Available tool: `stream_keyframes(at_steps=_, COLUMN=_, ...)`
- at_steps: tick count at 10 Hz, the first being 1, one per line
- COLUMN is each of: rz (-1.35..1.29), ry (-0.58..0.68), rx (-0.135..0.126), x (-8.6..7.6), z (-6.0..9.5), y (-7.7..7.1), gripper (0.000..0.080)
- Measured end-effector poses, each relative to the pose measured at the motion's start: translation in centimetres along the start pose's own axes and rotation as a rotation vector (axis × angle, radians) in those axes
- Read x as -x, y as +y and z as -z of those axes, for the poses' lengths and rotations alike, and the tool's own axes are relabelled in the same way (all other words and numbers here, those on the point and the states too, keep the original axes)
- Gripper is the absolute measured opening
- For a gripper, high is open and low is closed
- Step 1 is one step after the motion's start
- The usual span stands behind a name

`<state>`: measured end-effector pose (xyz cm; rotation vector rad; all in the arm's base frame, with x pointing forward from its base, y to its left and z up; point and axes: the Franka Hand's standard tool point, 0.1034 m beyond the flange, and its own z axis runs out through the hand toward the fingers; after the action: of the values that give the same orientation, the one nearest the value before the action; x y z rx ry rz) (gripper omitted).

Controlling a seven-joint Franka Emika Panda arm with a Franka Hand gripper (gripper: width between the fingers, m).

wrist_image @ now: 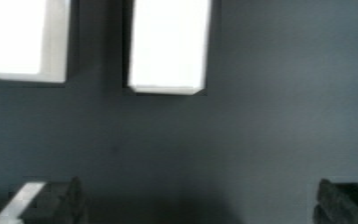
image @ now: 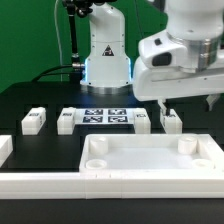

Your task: Assemble desk

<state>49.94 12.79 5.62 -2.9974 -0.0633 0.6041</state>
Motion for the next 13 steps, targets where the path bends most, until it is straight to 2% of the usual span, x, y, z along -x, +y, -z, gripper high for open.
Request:
stream_keyframes(at_steps=2, rz=-0.004, ry=-0.125, rx=0.004, x=0.7, z=-0.2, y=0.3, gripper=0.0648)
stream_keyframes(at_steps=3, rz=-0.004, ry=-0.170, rx=0.002, x=0.5, z=-0.4, y=0.2, gripper=0.0648)
stream_keyframes(at_steps=5, rz=-0.022, ry=-0.373, rx=0.011, x=2.0, z=-1.7, y=1.4, gripper=0.0648)
stream_keyframes(at_steps=6, rz=-0.027, ry=-0.504, rx=0.013, x=2.1, z=-2.2, y=1.7, gripper=0.0648)
stream_keyframes(at_steps=7, rz=-0.027, ry=-0.502, rx=0.008, x=0.5, z=-2.4, y=1.2, gripper=0.0648)
stream_keyframes(at_steps=8, rz=-0.019, ry=-0.494, rx=0.006, x=0.3, z=-2.3, y=1.0, gripper=0.0648)
stream_keyframes(at_steps=10, rz=-0.019, ry=-0.495, rx=0.006, x=0.4, z=-2.5, y=1.1, gripper=0.0648)
stream_keyframes(at_steps=13, rz=-0.013, ry=-0.552, rx=0.027, x=1.9, z=-5.0, y=0.4, gripper=0.0648)
